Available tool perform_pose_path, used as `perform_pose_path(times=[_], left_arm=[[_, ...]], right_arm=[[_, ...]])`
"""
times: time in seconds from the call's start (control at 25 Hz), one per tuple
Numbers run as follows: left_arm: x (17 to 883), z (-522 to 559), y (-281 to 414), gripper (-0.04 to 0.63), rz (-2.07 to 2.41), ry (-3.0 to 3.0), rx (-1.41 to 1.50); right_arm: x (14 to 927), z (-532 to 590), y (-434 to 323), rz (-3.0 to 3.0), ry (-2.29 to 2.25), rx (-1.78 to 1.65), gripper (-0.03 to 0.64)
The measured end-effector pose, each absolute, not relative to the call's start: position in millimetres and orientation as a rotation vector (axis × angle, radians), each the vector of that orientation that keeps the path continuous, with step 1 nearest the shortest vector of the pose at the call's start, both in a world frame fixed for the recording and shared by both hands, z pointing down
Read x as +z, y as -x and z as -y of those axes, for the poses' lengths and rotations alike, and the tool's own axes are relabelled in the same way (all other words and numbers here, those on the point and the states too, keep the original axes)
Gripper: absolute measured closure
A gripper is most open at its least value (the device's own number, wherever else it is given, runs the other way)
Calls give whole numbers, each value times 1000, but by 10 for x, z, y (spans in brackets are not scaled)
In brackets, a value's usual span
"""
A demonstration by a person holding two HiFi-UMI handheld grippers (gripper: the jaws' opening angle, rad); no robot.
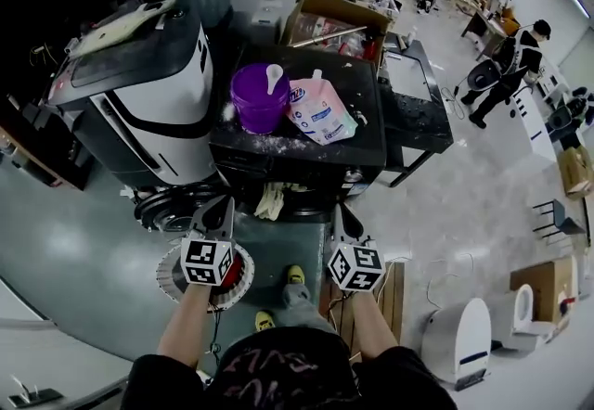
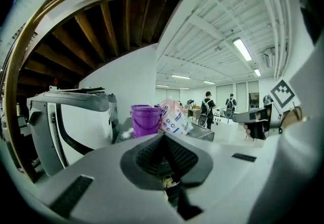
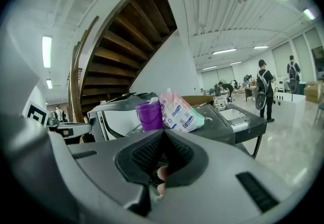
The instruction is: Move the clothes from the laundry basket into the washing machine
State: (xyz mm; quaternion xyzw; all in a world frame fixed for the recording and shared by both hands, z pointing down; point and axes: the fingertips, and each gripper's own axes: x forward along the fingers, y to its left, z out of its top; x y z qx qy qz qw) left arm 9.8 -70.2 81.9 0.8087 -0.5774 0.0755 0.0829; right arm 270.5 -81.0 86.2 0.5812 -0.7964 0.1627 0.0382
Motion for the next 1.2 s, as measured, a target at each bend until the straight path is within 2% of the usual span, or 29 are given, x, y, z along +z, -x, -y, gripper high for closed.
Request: perform_pose_path(times=[0.68,1.2], left_arm=[[135,266,130,584,1822,-2459,101],[-62,-114,212,584,1870,-2479,76]], right_arm=[[254,358,-2779,2509,-1823,344,614],[-35,43,-2817,2512,-1858,251,614]])
